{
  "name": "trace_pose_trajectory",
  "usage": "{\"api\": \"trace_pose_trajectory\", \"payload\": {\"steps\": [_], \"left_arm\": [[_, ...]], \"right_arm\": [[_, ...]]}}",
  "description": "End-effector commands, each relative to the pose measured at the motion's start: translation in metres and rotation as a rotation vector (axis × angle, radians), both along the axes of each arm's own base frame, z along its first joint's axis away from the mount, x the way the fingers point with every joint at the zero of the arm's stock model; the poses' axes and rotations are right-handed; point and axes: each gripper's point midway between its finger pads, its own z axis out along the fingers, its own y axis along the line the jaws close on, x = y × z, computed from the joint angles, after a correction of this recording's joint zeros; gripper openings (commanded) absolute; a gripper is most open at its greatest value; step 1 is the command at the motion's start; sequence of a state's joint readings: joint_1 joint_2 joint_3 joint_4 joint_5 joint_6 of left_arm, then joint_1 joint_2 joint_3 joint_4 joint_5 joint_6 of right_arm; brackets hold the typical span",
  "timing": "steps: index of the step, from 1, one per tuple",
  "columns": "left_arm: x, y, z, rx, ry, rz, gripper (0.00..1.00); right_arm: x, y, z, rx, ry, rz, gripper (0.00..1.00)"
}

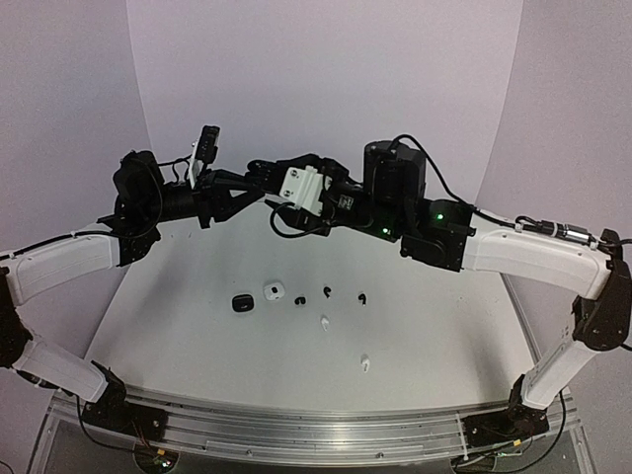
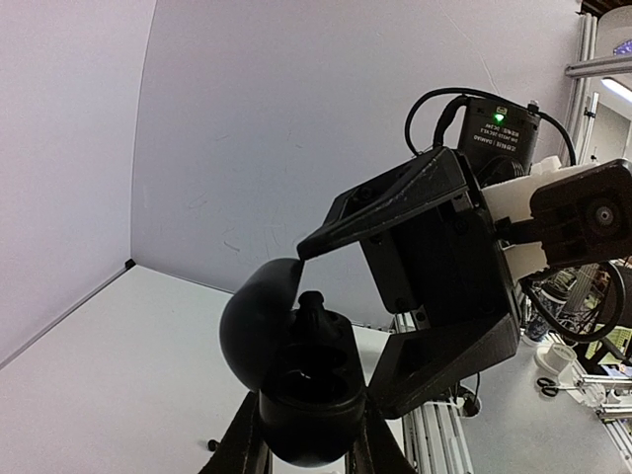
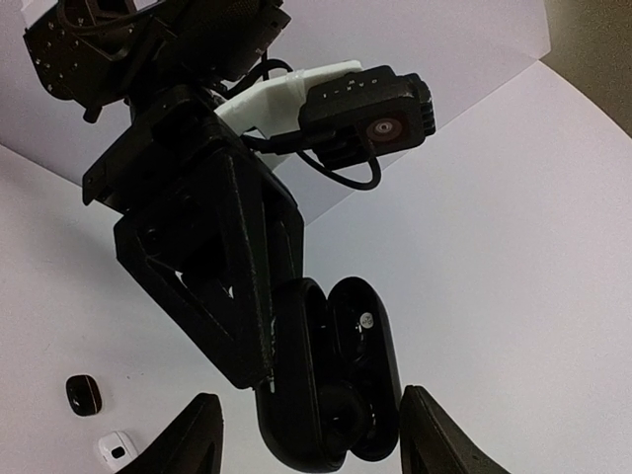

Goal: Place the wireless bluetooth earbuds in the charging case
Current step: Adjust the right earbud in the right side groove of the charging case.

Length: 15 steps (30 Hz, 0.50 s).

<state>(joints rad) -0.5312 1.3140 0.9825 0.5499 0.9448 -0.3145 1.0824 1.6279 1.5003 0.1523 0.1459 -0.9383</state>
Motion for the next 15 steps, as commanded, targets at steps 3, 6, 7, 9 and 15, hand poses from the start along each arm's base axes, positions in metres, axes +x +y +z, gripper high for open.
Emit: {"api": "trace_pose_trajectory", "payload": {"steps": [3,6,7,9,15], "left_arm": [[-0.006,0.002,0.028,-0.044,-0.061,-0.016,0.00],[-0.005,0.002,0.027,-0.042,-0.048,-0.010,0.00],[-0.004,0.002,0.026,-0.040,-0.043,-0.007,0.00],[-0.003,0.002,0.025,-0.039,-0.038,-0.003,0.00],[-0.001,0.002,0.024,-0.039,-0.035,0.002,0.00]], "right_arm": [[-0.001,0.002,0.025,0.051,-0.036,0.015,0.62],[-0.002,0.000,0.032,0.062,-0.046,0.015,0.65],[-0.003,0.000,0.034,0.066,-0.047,0.019,0.66],[-0.006,-0.001,0.039,0.075,-0.050,0.030,0.66],[-0.016,0.000,0.037,0.083,-0.011,0.081,0.64]]}}
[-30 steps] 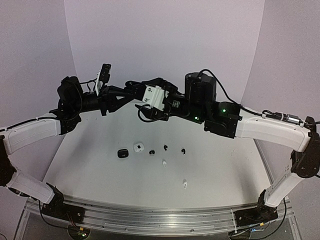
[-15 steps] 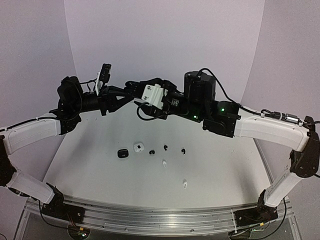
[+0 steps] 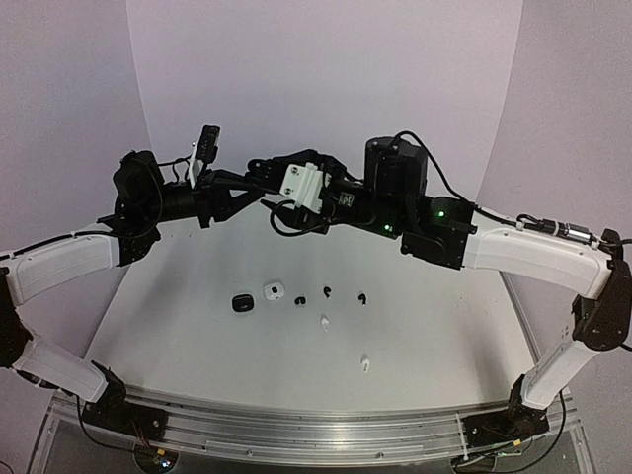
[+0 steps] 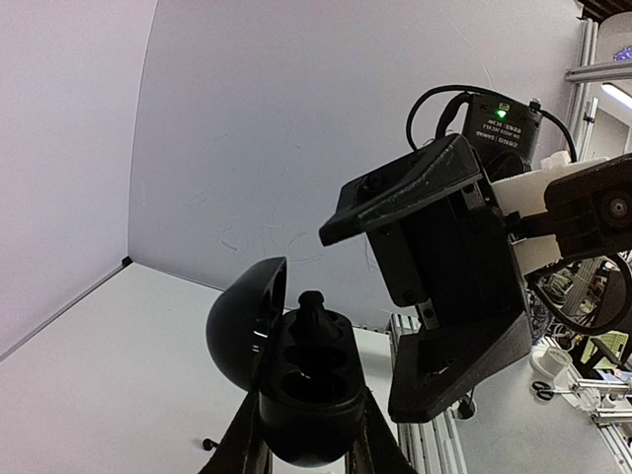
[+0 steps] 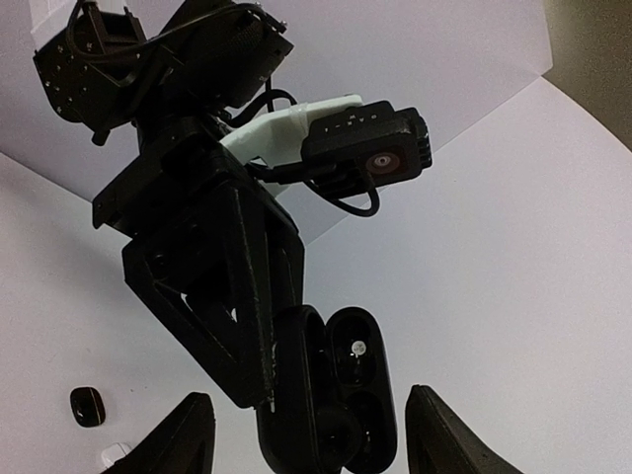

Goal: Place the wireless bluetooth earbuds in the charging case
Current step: Adjust the right earbud in the right side groove of the charging case.

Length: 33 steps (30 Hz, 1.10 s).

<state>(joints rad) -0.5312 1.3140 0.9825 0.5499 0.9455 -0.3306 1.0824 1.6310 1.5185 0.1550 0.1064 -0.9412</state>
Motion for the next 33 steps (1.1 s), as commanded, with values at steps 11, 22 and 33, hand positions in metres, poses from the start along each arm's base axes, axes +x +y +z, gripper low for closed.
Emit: {"api": "trace_pose_trajectory", "payload": {"steps": [11,22,33], "left_arm": [[-0.004,0.001,0.023,-0.036,-0.066,-0.011,0.00],[-0.006,0.003,0.025,-0.042,-0.075,-0.014,0.00],[-0.005,0.005,0.028,-0.063,-0.068,0.006,0.00]], "right_arm": [[0.003,-0.003,0.014,0.027,0.018,-0.025,0.61],[0.009,0.002,0.009,0.012,0.011,-0.041,0.52],[0.011,-0.001,0.001,0.004,0.025,-0.058,0.42]]}}
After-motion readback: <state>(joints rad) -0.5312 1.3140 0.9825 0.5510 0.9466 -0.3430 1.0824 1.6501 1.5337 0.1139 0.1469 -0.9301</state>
